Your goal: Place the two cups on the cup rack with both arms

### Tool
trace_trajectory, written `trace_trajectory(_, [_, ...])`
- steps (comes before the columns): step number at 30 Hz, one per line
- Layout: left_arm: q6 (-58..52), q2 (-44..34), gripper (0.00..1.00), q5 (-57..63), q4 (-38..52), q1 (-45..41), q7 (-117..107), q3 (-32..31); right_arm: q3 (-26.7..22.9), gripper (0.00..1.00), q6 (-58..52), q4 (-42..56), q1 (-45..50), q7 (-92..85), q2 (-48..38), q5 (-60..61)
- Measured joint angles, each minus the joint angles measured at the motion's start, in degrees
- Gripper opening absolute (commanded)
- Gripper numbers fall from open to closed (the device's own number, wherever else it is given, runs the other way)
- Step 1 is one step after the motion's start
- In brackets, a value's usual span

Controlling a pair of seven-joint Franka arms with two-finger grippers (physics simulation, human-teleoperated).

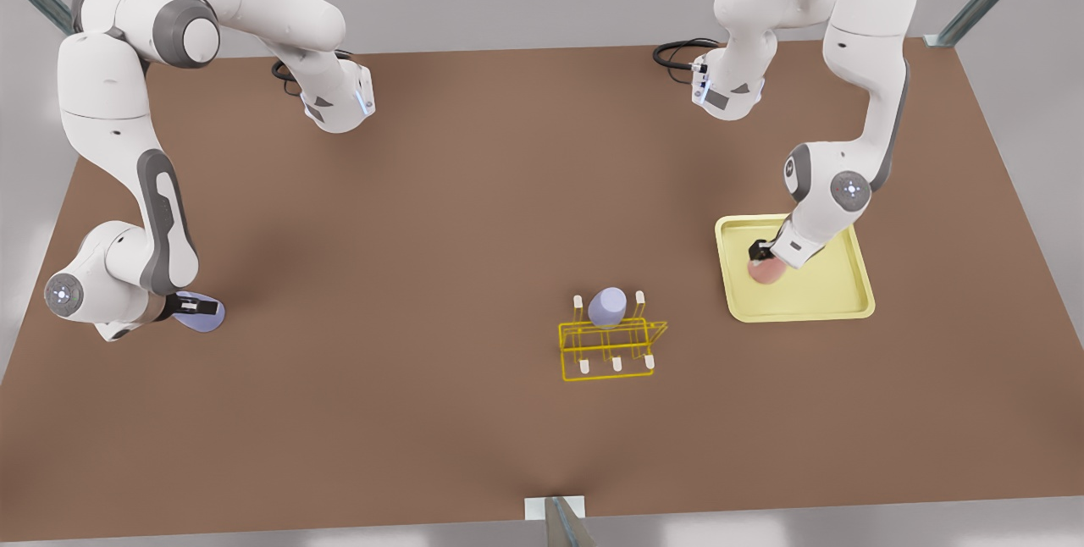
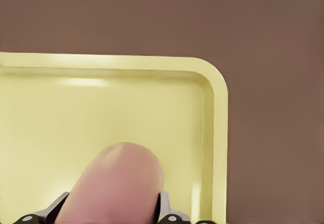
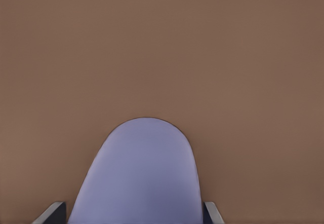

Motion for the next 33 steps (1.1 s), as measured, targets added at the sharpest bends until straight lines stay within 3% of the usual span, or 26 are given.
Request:
trace_trajectory(2, [-0.86,-0.41,0.84,-0.08,2.16,-0.21,-0.22,-0.04,0.02,1.0,0.02,0.13,-0.05,-0.02,0.09,0.02])
trace_trajectory(4, [-4.36,-0.73,0.84,-0.13,7.84,-0.24,-0.75,-0.19,0.05,0.78,0.02,0.26,-0.08,-0.1,0.12,0.13])
trace_trajectory(8, [-16.89,0.81,0.85,-0.09,23.41,-2.59,-2.97,-0.89,0.07,0.78,-0.2,0.83,-0.09,-0.38,0.4,0.37])
trace_trajectory(11, [-29.21,8.36,0.85,0.1,41.73,-3.68,-5.52,-3.92,0.08,0.78,-0.32,1.25,-0.16,-0.55,0.35,0.53])
trace_trajectory(19, [-45.7,27.99,0.85,0.13,72.67,-10.11,-13.32,-5.65,2.8,0.78,-1.51,3.22,0.08,-1.01,-0.92,0.97])
trace_trajectory(33, [-41.87,35.74,0.88,-5.4,79.57,-17.1,-21.79,-5.57,17.52,0.78,-3.72,6.89,0.44,-1.48,-2.25,3.14])
